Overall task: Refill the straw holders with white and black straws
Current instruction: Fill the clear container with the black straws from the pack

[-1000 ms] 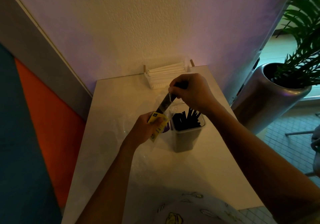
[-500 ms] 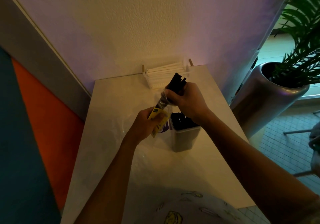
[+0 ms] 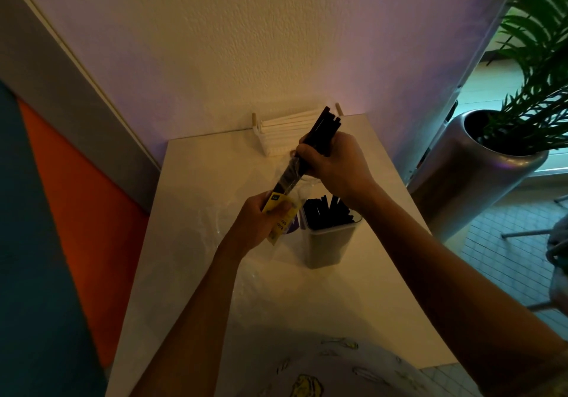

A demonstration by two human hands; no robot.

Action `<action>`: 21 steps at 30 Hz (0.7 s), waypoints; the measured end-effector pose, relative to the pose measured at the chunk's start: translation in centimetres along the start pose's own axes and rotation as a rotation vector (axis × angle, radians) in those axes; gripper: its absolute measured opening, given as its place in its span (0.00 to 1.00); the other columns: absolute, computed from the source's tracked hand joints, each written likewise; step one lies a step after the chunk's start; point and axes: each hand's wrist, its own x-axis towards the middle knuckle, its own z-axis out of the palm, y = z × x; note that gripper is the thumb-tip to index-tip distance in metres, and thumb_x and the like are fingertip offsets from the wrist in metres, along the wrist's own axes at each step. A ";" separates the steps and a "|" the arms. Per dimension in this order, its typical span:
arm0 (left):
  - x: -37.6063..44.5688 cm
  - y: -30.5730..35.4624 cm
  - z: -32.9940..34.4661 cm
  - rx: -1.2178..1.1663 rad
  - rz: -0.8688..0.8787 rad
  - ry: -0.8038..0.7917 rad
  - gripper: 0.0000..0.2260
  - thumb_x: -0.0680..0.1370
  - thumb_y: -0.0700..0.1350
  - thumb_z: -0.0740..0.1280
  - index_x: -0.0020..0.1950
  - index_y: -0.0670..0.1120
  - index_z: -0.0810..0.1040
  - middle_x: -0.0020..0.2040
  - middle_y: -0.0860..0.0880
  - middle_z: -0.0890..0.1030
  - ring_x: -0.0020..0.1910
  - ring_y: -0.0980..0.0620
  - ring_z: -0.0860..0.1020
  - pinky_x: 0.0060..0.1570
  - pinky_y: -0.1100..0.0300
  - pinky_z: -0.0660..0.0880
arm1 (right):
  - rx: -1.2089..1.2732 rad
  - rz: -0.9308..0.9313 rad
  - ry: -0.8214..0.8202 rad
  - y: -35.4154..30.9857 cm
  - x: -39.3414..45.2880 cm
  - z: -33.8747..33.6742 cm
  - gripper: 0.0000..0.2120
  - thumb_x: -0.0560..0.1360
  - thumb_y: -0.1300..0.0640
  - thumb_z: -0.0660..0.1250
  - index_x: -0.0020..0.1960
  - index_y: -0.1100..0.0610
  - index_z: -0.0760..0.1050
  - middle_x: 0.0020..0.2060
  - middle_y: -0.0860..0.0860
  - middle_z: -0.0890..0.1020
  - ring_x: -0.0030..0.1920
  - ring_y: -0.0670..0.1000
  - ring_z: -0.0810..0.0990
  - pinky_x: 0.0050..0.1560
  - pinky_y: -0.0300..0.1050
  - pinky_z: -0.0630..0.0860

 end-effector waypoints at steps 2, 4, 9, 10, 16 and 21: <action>-0.1 -0.3 0.0 0.022 0.012 0.034 0.01 0.77 0.46 0.69 0.47 0.50 0.80 0.40 0.51 0.83 0.37 0.60 0.81 0.36 0.67 0.76 | 0.006 -0.016 0.003 -0.7 0.0 -0.4 0.06 0.78 0.61 0.68 0.52 0.64 0.79 0.47 0.56 0.85 0.48 0.49 0.85 0.48 0.43 0.83; -0.1 -0.3 0.1 0.033 0.022 0.052 0.01 0.77 0.45 0.68 0.46 0.50 0.79 0.39 0.53 0.83 0.36 0.60 0.81 0.35 0.67 0.76 | -0.009 -0.036 0.008 -1.3 0.1 -0.8 0.07 0.78 0.61 0.68 0.52 0.64 0.78 0.47 0.56 0.85 0.49 0.49 0.85 0.49 0.45 0.83; -0.3 -1.3 -0.1 0.060 0.010 0.113 0.04 0.78 0.43 0.67 0.46 0.43 0.77 0.37 0.50 0.80 0.31 0.64 0.79 0.29 0.70 0.73 | -0.047 -0.102 0.087 -2.7 0.5 -1.8 0.03 0.78 0.60 0.68 0.50 0.59 0.79 0.47 0.56 0.85 0.48 0.49 0.85 0.48 0.44 0.83; -0.4 -1.7 -0.3 0.089 0.007 0.132 0.06 0.78 0.45 0.68 0.46 0.43 0.78 0.37 0.50 0.80 0.31 0.64 0.79 0.29 0.69 0.73 | -0.055 -0.122 0.110 -3.1 0.6 -2.1 0.01 0.78 0.60 0.68 0.48 0.56 0.78 0.47 0.55 0.84 0.48 0.49 0.85 0.47 0.43 0.83; -0.7 -4.7 -0.6 0.117 -0.097 0.286 0.06 0.77 0.50 0.69 0.45 0.48 0.79 0.38 0.51 0.80 0.33 0.61 0.79 0.28 0.67 0.75 | -0.133 -0.192 0.244 -4.4 1.4 -3.6 0.03 0.77 0.58 0.69 0.51 0.57 0.79 0.47 0.50 0.84 0.48 0.46 0.85 0.49 0.45 0.83; -0.3 -7.2 -1.1 0.167 -0.262 0.373 0.13 0.76 0.53 0.71 0.49 0.44 0.78 0.44 0.46 0.81 0.43 0.47 0.80 0.40 0.57 0.77 | -0.334 -0.138 0.179 -3.7 1.7 -4.4 0.08 0.78 0.56 0.69 0.54 0.58 0.79 0.50 0.51 0.84 0.50 0.47 0.83 0.53 0.49 0.82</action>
